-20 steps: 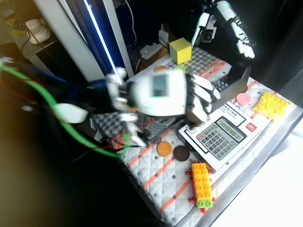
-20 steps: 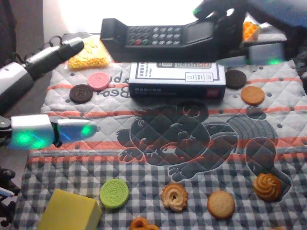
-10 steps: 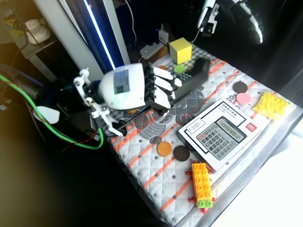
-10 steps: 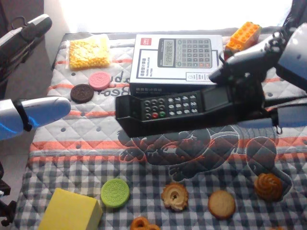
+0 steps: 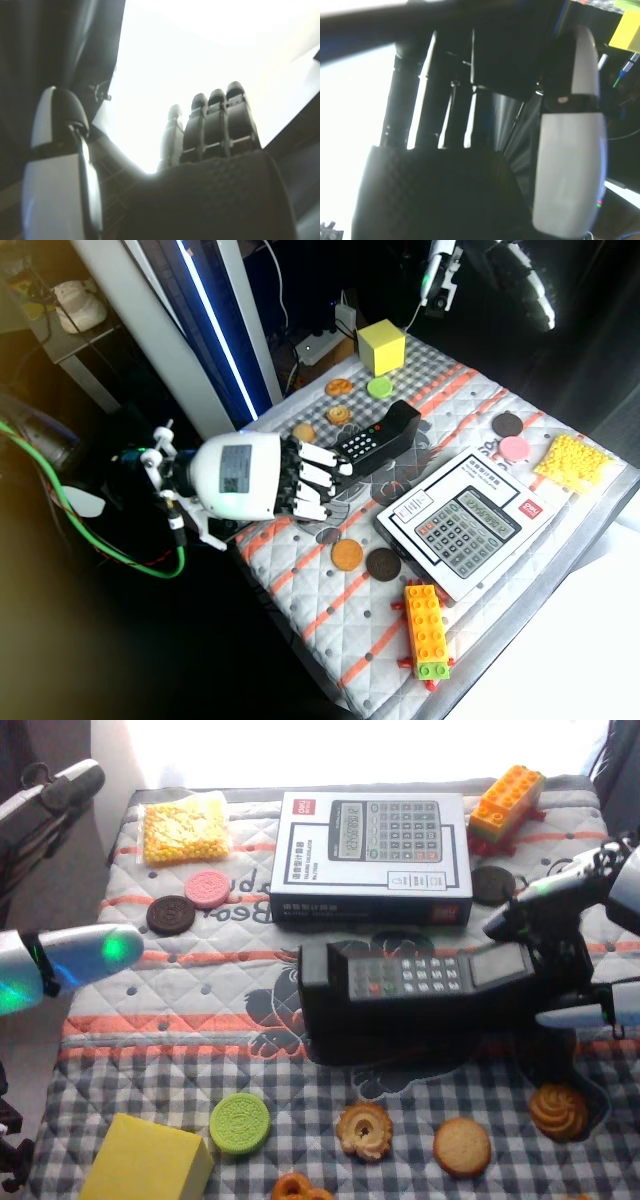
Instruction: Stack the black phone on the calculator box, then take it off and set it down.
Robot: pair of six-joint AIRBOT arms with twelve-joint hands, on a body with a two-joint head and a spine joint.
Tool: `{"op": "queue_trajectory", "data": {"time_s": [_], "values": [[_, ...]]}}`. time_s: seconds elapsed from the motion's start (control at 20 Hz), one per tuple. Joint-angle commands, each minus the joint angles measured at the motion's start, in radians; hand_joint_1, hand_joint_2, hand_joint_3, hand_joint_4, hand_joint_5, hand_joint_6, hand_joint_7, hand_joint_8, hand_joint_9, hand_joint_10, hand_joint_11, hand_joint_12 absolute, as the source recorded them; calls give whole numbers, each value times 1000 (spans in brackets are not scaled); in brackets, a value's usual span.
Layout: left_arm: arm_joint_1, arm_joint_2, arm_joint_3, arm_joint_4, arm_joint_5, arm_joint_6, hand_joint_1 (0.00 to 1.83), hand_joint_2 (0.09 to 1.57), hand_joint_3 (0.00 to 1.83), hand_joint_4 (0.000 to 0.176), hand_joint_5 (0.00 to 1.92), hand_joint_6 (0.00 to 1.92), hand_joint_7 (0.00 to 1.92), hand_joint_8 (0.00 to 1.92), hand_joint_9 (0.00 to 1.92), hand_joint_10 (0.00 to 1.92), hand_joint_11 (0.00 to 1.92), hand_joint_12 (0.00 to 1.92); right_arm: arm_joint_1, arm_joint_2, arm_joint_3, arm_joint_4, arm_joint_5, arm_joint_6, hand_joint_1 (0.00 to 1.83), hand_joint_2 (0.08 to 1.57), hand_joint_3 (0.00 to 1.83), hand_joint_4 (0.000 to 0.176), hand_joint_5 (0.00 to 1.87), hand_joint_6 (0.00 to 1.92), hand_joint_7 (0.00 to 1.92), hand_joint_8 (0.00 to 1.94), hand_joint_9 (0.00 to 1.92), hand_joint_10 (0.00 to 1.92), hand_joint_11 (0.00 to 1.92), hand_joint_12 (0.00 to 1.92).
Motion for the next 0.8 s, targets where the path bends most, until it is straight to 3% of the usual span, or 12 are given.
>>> {"op": "queue_trajectory", "data": {"time_s": [0.0, 0.05, 0.2, 0.3, 0.35, 0.45, 0.5, 0.55, 0.6, 0.65, 0.7, 0.75], "values": [[-2, 4, 6, 5, -138, -12, 789, 939, 9, 65, 114, 7, 78, 4, 24, 7, 4, 2, -1, 10, -7, 9, 127, 10, 1037, 1062, 0, 23, 630, 95, 661, 16, 676, 42, 495, 522], [2, 4, 6, 5, -142, -16, 812, 935, 6, 71, 110, 4, 76, 2, 22, 5, 3, 1, -10, 16, -11, 9, 143, 18, 861, 995, 2, 76, 428, 18, 412, 2, 404, 8, 332, 278], [27, 4, 7, -2, -178, -56, 794, 912, 0, 106, 90, 0, 64, 0, 17, 2, 13, 6, -28, 36, -32, 11, 182, 23, 696, 918, 0, 168, 20, 0, 22, 0, 17, 0, 18, 10], [53, 4, 10, -3, -217, -112, 782, 891, 0, 167, 59, 0, 28, 0, 1, 0, 1, 0, -50, 49, -49, 28, 231, 23, 632, 906, 0, 176, 0, 0, 0, 0, 0, 0, 0, 0], [63, 4, 12, -3, -233, -136, 753, 889, 0, 174, 46, 0, 25, 0, 0, 0, 8, 3, -67, 56, -58, 46, 270, 23, 703, 900, 0, 153, 0, 0, 0, 0, 0, 0, 0, 0], [82, 5, 14, -3, -275, -176, 712, 876, 0, 173, 36, 0, 38, 6, 7, 3, 49, 22, -112, 70, -79, 98, 359, 19, 580, 906, 0, 174, 0, 0, 0, 0, 0, 0, 0, 0], [87, 5, 13, -3, -292, -188, 689, 883, 0, 168, 26, 0, 48, 8, 26, 10, 71, 33, -133, 77, -87, 126, 396, 9, 559, 929, 6, 146, 0, 0, 0, 0, 0, 0, 0, 0], [94, 5, 13, 0, -320, -207, 681, 902, 2, 152, 15, 0, 36, 2, 25, 8, 79, 39, -166, 89, -102, 171, 443, -9, 556, 949, 13, 143, 0, 0, 0, 0, 0, 0, 0, 0], [98, 5, 12, 6, -343, -224, 652, 913, 7, 130, 2, 0, 33, 0, 25, 7, 73, 38, -196, 96, -110, 210, 480, -22, 506, 944, 9, 169, 0, 0, 6, 2, 5, 2, 17, 7], [101, 4, 12, 14, -361, -239, 641, 930, 12, 120, 0, 0, 34, 1, 23, 5, 58, 35, -225, 97, -111, 244, 503, -23, 527, 957, 11, 175, 0, 0, 9, 3, 8, 2, 3, 1], [102, 4, 11, 22, -370, -247, 646, 936, 13, 120, 0, 0, 61, 10, 43, 12, 78, 46, -243, 97, -111, 267, 515, -23, 578, 975, 16, 176, 0, 0, 17, 5, 9, 3, 0, 0], [101, 4, 9, 29, -376, -249, 648, 931, 8, 147, 5, 2, 74, 13, 61, 17, 86, 54, -250, 94, -111, 275, 515, -23, 596, 997, 20, 176, 0, 0, 28, 8, 11, 3, 0, 0]]}}
